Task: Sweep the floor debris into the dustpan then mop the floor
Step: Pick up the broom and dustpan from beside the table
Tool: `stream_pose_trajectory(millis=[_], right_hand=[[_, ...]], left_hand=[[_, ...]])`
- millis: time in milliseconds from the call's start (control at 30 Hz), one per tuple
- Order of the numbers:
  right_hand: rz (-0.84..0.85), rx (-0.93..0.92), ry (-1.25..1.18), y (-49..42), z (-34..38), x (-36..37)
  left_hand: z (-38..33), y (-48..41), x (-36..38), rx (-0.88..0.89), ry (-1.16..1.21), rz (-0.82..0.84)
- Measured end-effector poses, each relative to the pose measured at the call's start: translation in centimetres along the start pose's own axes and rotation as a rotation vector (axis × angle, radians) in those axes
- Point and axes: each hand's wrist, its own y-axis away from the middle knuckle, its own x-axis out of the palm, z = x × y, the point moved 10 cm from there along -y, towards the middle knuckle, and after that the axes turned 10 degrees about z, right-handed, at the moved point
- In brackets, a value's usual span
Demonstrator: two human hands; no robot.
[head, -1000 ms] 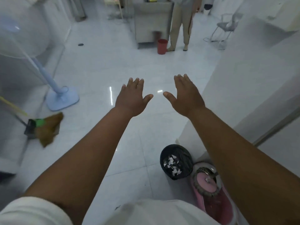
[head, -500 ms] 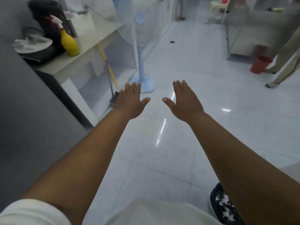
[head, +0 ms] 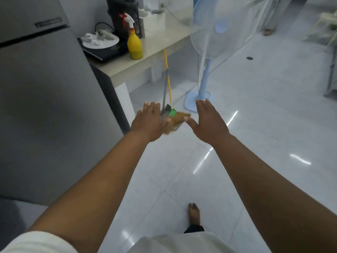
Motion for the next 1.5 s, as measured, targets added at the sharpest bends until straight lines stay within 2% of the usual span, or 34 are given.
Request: stream_pose_trajectory(millis=[467,767,1200,1500], right_hand=[[0.085,-0.15,-0.015,-16.4,-6.7,-1.1],[0.14,-0.182,0.021,-25.9,-8.4,0.7],[0.211,-0.123,0.003,-45.8,-8.3,3.1],[0.241,-0.065,-0.04,-55.8,-10.3,5.5]], left_hand=[[-1.2,-14.0,-2.0,-0.166,0.089,-0.024],[1.9,-22.0,-2.4,-0.248,0.101,-0.02],[9.8,-40.6,-6.6,-0.21,0.152,0.025],[12.8,-51.5,-7.2,-0.171,0.144,0.06]])
